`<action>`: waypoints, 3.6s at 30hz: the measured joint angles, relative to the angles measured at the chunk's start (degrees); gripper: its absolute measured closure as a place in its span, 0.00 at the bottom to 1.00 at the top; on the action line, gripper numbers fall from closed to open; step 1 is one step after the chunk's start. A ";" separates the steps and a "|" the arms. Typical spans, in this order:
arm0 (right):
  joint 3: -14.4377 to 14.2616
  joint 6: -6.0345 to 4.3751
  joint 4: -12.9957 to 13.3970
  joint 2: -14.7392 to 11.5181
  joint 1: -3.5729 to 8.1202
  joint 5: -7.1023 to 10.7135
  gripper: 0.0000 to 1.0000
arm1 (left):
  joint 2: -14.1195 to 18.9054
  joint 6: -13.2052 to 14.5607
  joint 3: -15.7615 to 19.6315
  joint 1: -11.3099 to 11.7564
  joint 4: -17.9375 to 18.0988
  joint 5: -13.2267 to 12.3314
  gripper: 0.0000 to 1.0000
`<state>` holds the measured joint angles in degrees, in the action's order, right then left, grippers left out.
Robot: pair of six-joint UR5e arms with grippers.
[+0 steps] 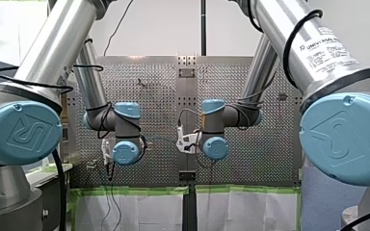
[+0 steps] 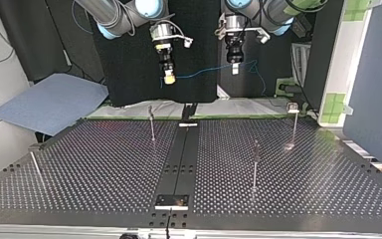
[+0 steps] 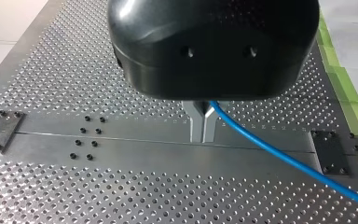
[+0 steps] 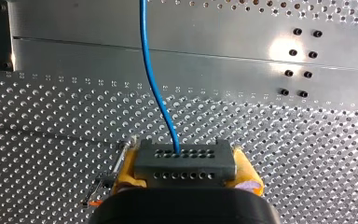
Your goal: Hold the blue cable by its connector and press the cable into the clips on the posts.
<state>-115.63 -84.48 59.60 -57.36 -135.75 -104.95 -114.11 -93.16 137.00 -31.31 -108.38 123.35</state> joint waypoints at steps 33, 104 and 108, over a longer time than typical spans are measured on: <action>0.00 0.00 0.00 0.00 0.00 0.00 1.00 | 0.00 0.00 0.00 0.00 0.00 0.00 1.00; 0.00 0.00 0.00 0.00 0.00 0.00 1.00 | -6.40 0.61 0.18 0.53 -1.76 1.58 1.00; 0.08 0.08 -0.07 0.07 -0.05 -0.08 1.00 | -6.40 0.61 0.18 0.53 -1.76 1.58 1.00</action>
<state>-115.55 -84.40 59.53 -57.29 -135.80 -105.03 -120.51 -92.55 137.17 -30.78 -110.14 124.93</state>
